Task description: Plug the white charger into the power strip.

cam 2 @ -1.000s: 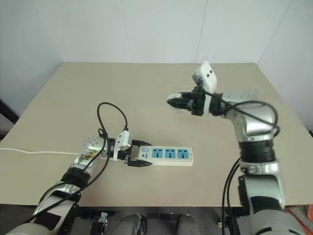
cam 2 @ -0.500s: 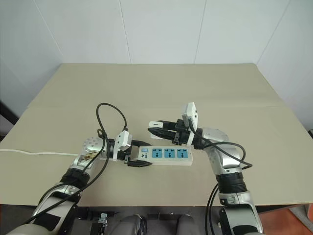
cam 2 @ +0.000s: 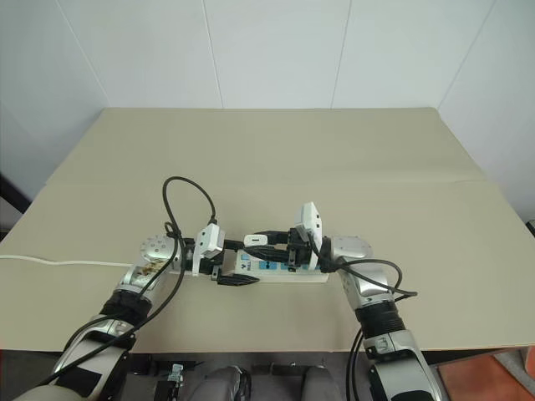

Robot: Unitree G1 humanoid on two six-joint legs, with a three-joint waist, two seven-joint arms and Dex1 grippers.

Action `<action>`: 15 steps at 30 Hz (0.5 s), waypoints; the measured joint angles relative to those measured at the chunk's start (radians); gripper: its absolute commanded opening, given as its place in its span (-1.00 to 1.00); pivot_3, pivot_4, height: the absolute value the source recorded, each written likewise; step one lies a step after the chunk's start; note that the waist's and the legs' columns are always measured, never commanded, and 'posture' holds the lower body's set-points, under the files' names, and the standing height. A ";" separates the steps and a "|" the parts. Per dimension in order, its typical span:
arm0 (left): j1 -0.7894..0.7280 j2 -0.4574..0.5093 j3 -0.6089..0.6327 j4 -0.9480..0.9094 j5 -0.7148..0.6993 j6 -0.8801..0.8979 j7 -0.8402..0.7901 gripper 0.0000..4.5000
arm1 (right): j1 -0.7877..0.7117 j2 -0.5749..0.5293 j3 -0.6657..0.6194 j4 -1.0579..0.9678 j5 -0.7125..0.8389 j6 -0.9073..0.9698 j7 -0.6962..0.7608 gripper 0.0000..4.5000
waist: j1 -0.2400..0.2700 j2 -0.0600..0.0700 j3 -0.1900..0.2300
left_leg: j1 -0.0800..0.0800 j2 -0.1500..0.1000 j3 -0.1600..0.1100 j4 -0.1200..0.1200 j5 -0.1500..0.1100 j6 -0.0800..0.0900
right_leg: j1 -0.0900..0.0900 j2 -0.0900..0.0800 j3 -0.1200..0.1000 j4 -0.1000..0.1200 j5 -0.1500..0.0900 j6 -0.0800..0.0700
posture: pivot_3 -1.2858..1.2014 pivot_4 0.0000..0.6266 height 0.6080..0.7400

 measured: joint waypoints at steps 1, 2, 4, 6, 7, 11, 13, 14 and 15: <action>0.001 0.001 0.000 -0.002 0.000 0.001 0.000 0.46 | 0.000 -0.002 0.002 0.001 0.000 -0.001 0.001 -0.49 | 0.000 0.000 0.000 | 0.000 0.000 0.000 0.000 0.000 0.000 | 0.000 0.000 0.000 0.000 0.000 0.000 | 0.03 -0.52 1.00; 0.002 0.001 0.000 -0.004 0.000 0.002 0.001 0.46 | 0.000 -0.003 0.003 0.005 -0.001 -0.005 0.003 -0.49 | 0.000 0.000 0.000 | 0.000 0.000 0.000 0.000 0.000 0.000 | 0.000 0.000 0.000 0.000 0.000 0.000 | 0.03 -0.52 1.00; 0.006 0.002 0.000 -0.011 -0.001 0.008 0.001 0.46 | 0.000 -0.007 0.004 0.025 -0.008 -0.020 0.004 -0.49 | 0.000 0.000 0.000 | 0.000 0.000 0.000 0.000 0.000 0.000 | 0.000 0.000 0.000 0.000 0.000 0.000 | 0.03 -0.52 1.00; 0.009 0.003 0.000 -0.017 -0.001 0.012 0.001 0.46 | 0.000 -0.013 0.002 0.047 -0.016 -0.032 0.004 -0.49 | 0.000 0.000 0.000 | 0.000 0.000 0.000 0.000 0.000 0.000 | 0.000 0.000 0.000 0.000 0.000 0.000 | 0.03 -0.52 1.00; 0.011 0.006 0.001 -0.019 -0.001 0.013 0.002 0.46 | -0.003 -0.014 0.001 0.054 -0.017 -0.043 0.004 -0.49 | 0.000 0.000 0.000 | 0.000 0.000 0.000 0.000 0.000 0.000 | 0.000 0.000 0.000 0.000 0.000 0.000 | 0.03 -0.52 1.00; 0.017 0.008 0.000 -0.028 -0.001 0.017 0.005 0.46 | -0.022 -0.014 -0.007 0.100 -0.020 -0.074 -0.001 -0.49 | 0.000 0.000 0.000 | 0.001 0.000 0.000 0.000 0.000 0.000 | 0.001 0.000 0.000 0.000 0.000 0.000 | 0.03 -0.52 1.00; 0.018 0.007 -0.002 -0.034 -0.002 0.018 0.005 0.46 | -0.026 -0.014 -0.007 0.120 -0.022 -0.085 -0.001 -0.49 | 0.000 0.000 0.000 | 0.001 0.000 0.000 0.000 0.000 0.000 | 0.000 0.000 0.000 0.000 0.000 0.000 | 0.03 -0.52 1.00; 0.020 0.007 -0.003 -0.037 -0.002 0.018 0.005 0.46 | -0.027 -0.014 -0.006 0.131 -0.026 -0.089 0.000 -0.49 | 0.000 0.000 0.000 | 0.001 0.000 0.000 -0.001 0.000 0.000 | 0.000 0.000 0.000 0.000 0.000 0.000 | 0.03 -0.52 1.00; 0.021 0.007 -0.004 -0.039 -0.002 0.018 0.005 0.46 | -0.027 -0.014 -0.006 0.139 -0.027 -0.091 0.000 -0.49 | 0.000 0.000 0.000 | 0.001 0.000 0.000 -0.001 0.000 0.000 | 0.000 0.000 0.000 0.000 0.000 0.000 | 0.03 -0.52 1.00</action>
